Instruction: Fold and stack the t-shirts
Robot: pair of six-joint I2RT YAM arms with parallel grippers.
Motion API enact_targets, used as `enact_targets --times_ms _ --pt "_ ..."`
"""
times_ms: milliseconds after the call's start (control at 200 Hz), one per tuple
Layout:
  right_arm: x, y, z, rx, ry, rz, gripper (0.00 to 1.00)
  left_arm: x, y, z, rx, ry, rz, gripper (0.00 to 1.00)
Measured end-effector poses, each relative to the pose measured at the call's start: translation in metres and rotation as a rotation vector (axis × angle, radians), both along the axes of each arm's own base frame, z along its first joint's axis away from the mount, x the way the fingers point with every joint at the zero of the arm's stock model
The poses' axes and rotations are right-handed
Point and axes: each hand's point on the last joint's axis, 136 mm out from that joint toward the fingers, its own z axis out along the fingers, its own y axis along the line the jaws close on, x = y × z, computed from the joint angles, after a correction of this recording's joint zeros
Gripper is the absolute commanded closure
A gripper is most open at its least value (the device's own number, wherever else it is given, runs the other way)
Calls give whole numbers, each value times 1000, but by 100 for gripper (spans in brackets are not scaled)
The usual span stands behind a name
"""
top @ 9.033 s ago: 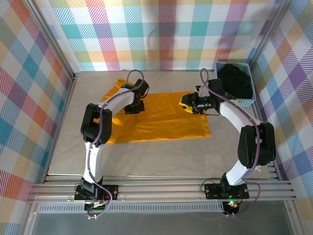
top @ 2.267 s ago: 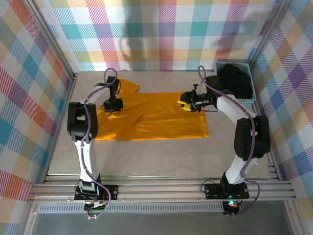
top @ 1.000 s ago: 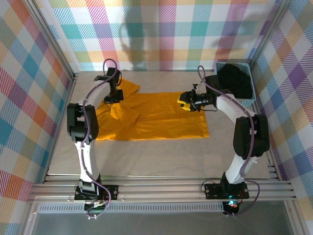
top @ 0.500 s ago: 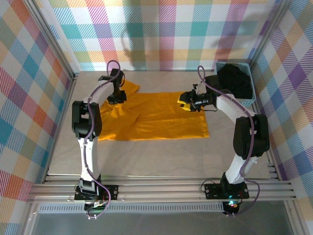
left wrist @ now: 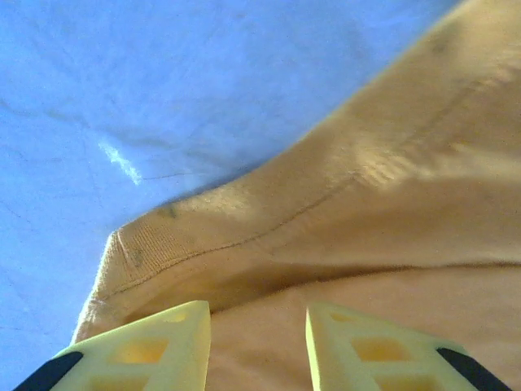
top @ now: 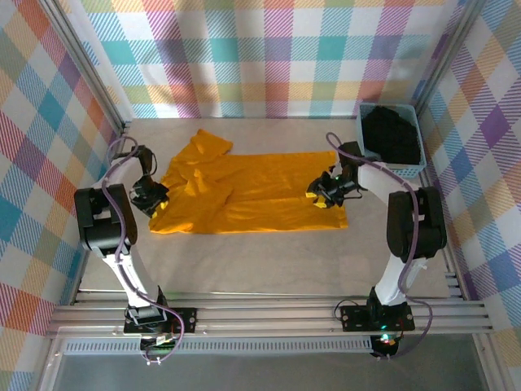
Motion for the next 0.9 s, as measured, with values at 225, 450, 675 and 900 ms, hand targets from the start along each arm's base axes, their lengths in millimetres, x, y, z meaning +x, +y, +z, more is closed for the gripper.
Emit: enact_targets --times_ms 225,450,675,900 --pt "-11 -27 -40 -141 117 11 65 -8 -8 -24 -32 55 120 73" --pt "-23 -35 -53 -247 189 86 64 -47 17 -27 -7 86 292 73" --pt "-67 -21 -56 -311 273 203 64 -71 29 -27 5 119 352 73" --pt "-120 -15 -57 -334 362 276 63 -98 37 -28 12 147 409 73"
